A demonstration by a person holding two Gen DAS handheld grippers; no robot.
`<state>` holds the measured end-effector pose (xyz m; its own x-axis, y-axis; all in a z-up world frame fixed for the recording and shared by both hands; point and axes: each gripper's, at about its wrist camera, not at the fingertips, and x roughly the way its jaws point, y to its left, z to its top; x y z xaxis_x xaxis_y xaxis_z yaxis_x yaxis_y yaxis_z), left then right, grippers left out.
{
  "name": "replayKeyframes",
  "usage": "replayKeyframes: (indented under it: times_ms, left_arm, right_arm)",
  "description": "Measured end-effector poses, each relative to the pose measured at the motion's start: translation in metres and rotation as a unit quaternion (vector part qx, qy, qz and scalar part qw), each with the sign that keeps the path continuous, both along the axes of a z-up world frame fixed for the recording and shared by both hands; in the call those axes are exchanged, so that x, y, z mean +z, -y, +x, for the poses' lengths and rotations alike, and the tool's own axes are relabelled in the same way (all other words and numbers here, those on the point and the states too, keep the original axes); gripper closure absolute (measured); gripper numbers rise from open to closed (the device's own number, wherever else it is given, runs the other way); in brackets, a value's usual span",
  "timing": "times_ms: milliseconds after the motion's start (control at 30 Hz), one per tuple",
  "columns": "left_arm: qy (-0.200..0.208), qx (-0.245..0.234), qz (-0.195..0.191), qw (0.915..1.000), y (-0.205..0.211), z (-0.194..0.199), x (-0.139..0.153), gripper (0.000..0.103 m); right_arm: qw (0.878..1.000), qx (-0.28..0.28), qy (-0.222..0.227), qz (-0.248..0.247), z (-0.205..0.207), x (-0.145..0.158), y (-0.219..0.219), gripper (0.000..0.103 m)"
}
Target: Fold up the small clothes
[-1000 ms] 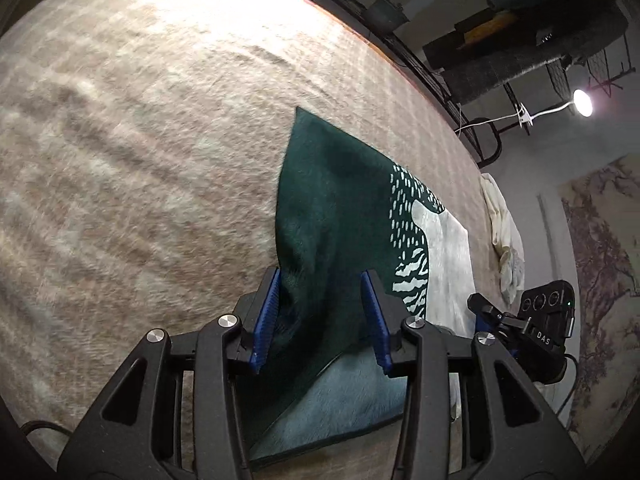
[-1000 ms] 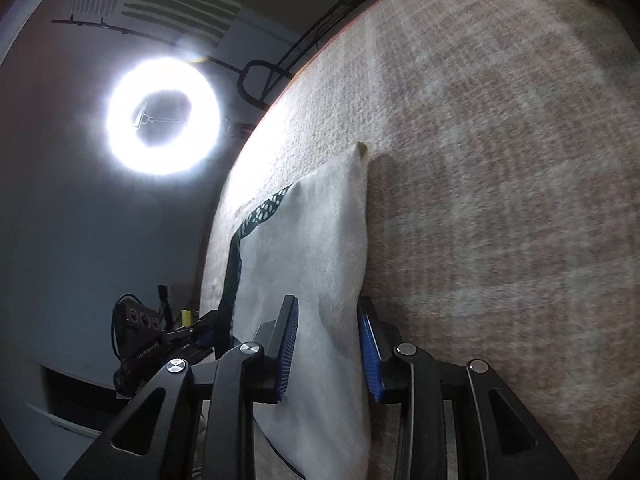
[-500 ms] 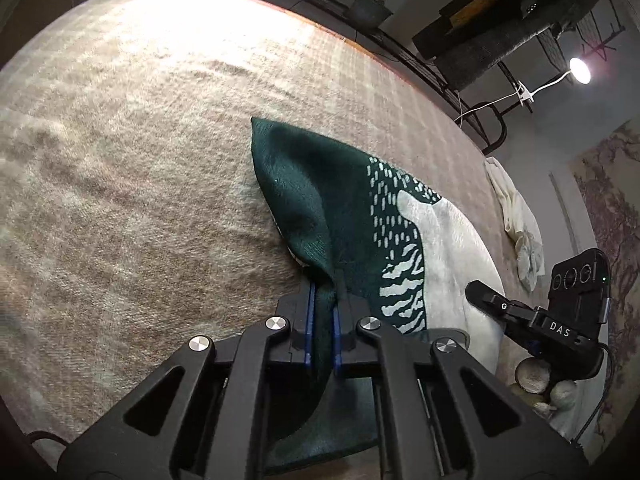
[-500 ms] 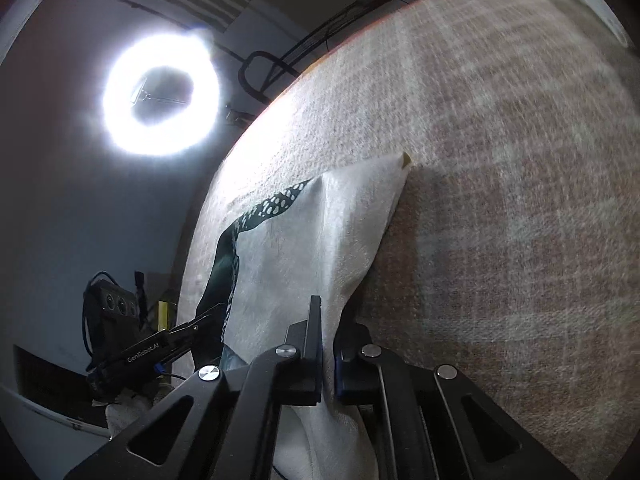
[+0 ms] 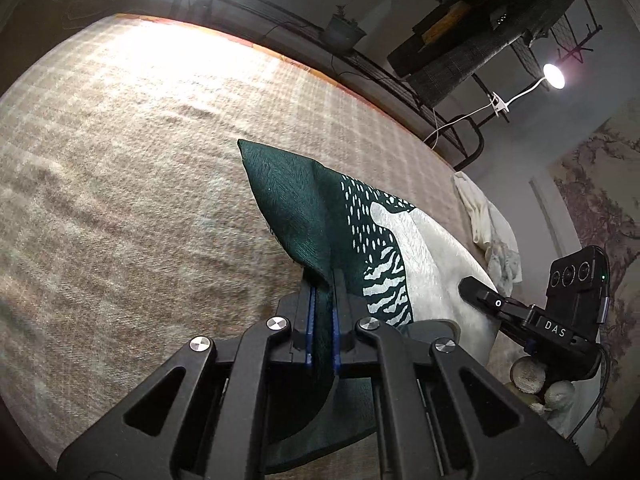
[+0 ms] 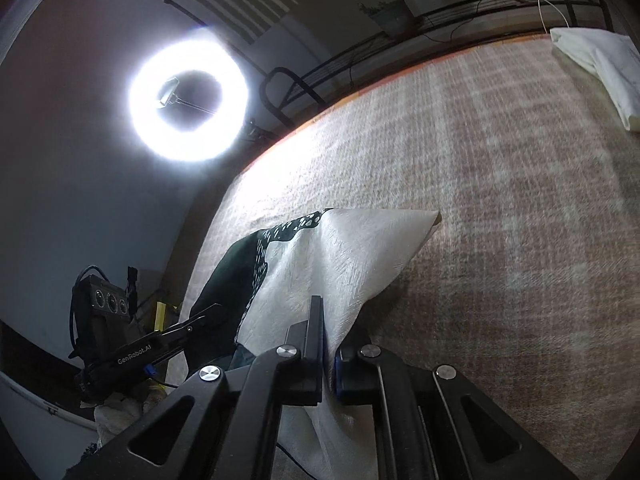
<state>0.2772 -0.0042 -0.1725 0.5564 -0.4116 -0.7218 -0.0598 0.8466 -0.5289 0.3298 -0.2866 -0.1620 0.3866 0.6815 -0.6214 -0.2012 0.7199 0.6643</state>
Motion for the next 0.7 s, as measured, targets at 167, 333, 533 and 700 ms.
replayKeyframes:
  times_ms: [167, 333, 533, 700]
  left_arm:
    - [0.015, -0.017, 0.005, 0.9997, 0.025, 0.001, 0.012, 0.099]
    - [0.028, -0.044, 0.009, 0.9986, 0.057, 0.006, 0.021, 0.099]
    - [0.043, -0.078, 0.014, 0.9959, 0.104, 0.015, 0.027, 0.099]
    - [0.054, -0.102, 0.014, 0.9932, 0.154, 0.033, 0.034, 0.099]
  right_arm:
    - [1.000, -0.006, 0.018, -0.008, -0.011, 0.014, 0.021, 0.102]
    - [0.999, -0.018, 0.030, -0.016, -0.023, 0.027, 0.045, 0.102]
    - [0.998, -0.038, 0.041, -0.029, -0.030, 0.035, 0.091, 0.102]
    - [0.996, -0.062, 0.053, -0.042, -0.026, 0.044, 0.134, 0.102]
